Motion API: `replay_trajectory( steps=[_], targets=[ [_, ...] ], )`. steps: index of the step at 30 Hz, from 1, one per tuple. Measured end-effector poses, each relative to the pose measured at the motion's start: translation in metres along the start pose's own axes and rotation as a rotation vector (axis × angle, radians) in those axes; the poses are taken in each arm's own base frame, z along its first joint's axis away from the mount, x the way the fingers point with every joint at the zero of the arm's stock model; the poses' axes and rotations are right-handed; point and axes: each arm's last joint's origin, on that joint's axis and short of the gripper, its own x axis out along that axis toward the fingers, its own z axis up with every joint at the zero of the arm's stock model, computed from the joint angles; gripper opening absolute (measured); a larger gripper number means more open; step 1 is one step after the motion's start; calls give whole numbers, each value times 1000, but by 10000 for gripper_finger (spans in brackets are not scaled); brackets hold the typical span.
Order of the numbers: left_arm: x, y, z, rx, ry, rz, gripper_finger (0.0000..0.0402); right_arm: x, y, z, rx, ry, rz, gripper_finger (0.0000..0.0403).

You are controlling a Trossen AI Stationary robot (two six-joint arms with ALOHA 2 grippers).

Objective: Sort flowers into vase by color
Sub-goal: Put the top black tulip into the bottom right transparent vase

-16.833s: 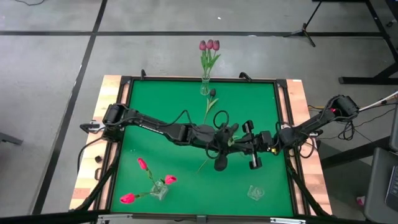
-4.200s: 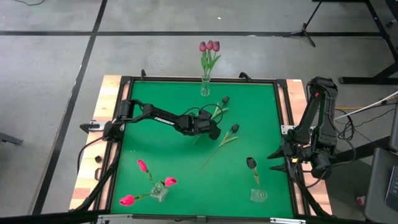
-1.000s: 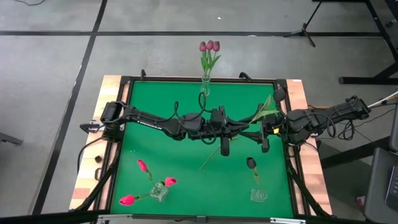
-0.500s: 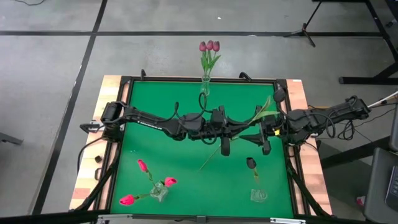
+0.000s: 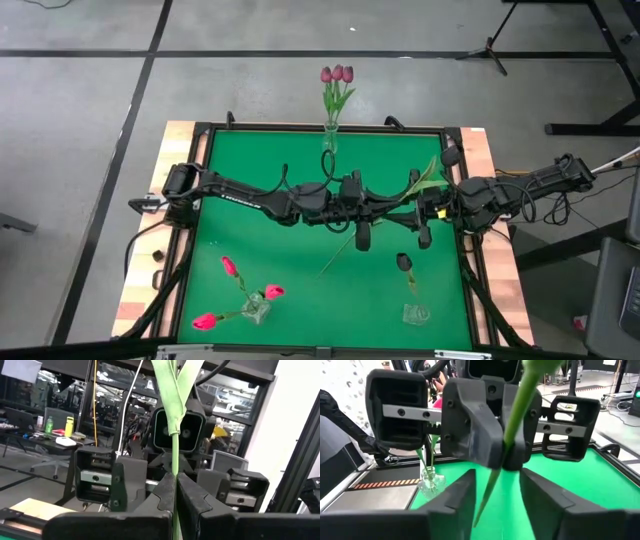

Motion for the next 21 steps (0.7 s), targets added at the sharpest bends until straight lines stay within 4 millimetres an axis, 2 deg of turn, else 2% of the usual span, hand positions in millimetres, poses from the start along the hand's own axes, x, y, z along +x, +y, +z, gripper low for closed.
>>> replay_trajectory(
  steps=[4,8,9,15,21],
  targets=[
    [0,0,0,1,1,0,1,0,-1,-1,-4,8,-17,97],
    [0,1,-1,4,13,7,1,0,-1,-2,-16,23,-21,19],
    [0,1,-2,5,16,7,1,0,-1,-3,-29,24,-21,12],
    [0,3,-4,12,50,35,13,-1,-2,-4,-37,32,-38,7],
    [-6,1,3,59,117,55,77,-18,-7,1,-34,16,-67,5]
  ],
)
